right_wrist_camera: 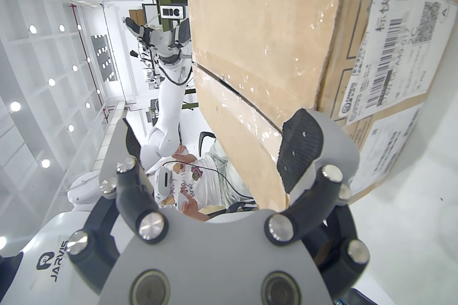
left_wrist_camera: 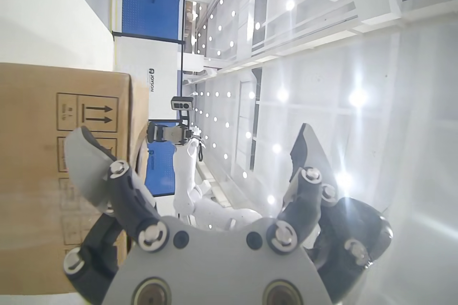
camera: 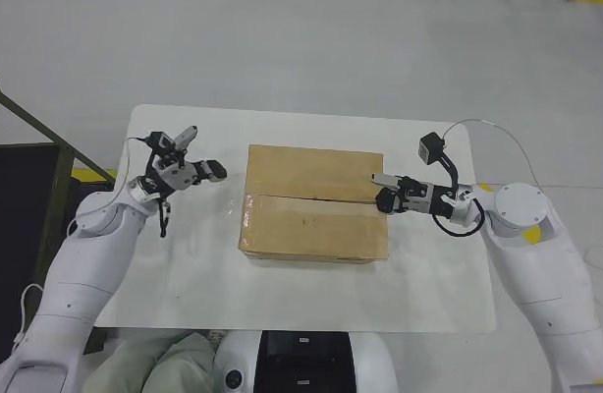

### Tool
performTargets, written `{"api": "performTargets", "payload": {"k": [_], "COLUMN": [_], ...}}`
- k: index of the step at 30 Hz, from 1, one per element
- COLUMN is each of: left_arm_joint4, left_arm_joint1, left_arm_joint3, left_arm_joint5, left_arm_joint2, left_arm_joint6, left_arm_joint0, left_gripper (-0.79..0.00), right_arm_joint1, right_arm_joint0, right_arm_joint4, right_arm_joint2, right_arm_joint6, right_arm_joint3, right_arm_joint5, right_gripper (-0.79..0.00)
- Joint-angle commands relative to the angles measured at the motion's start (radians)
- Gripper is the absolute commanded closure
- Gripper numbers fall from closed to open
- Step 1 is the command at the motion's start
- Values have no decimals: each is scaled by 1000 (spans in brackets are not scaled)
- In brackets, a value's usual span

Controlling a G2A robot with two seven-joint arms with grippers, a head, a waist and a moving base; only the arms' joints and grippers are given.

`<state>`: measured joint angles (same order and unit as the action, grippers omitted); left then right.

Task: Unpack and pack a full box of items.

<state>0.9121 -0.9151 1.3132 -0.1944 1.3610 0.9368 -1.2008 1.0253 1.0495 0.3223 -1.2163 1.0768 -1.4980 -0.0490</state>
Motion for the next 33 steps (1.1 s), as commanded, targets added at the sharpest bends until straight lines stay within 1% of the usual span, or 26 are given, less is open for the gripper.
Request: {"api": "performTargets", "payload": {"k": [1,5,8,24,28,30,32,33], "left_arm_joint4": [-44,-79,-68,-68,-34,-52,-69,-59], "left_arm_joint1": [3,8,9,9,-1,-6,-10,-11], "left_arm_joint3": [44,150,218,218,241,267,313,344], "left_arm_joint5": [-22,-63,-88,-88,-88,-118,-145,-146], "left_arm_joint2": [24,86,130,130,129,130,139,141], "left_arm_joint6": [-74,-179,-209,-209,-310,-363,-413,-417], "left_arm_joint0": [-43,-142,-206,-206,-203,-235,-286,-319], "left_gripper": [-785,-785,-785,-785,-785,-785,-785,-785], "right_arm_joint1": [0,0,0,0,0,0,0,0], "right_arm_joint0": [0,0,0,0,0,0,0,0], "right_arm_joint4": [0,0,0,0,0,0,0,0], "right_arm_joint2": [0,0,0,0,0,0,0,0], "right_arm_joint6": [0,0,0,0,0,0,0,0], "right_arm_joint3": [0,0,0,0,0,0,0,0], "right_arm_joint5": [0,0,0,0,0,0,0,0], "right_gripper": [-785,-785,-785,-785,-785,-785,-785,-785]}}
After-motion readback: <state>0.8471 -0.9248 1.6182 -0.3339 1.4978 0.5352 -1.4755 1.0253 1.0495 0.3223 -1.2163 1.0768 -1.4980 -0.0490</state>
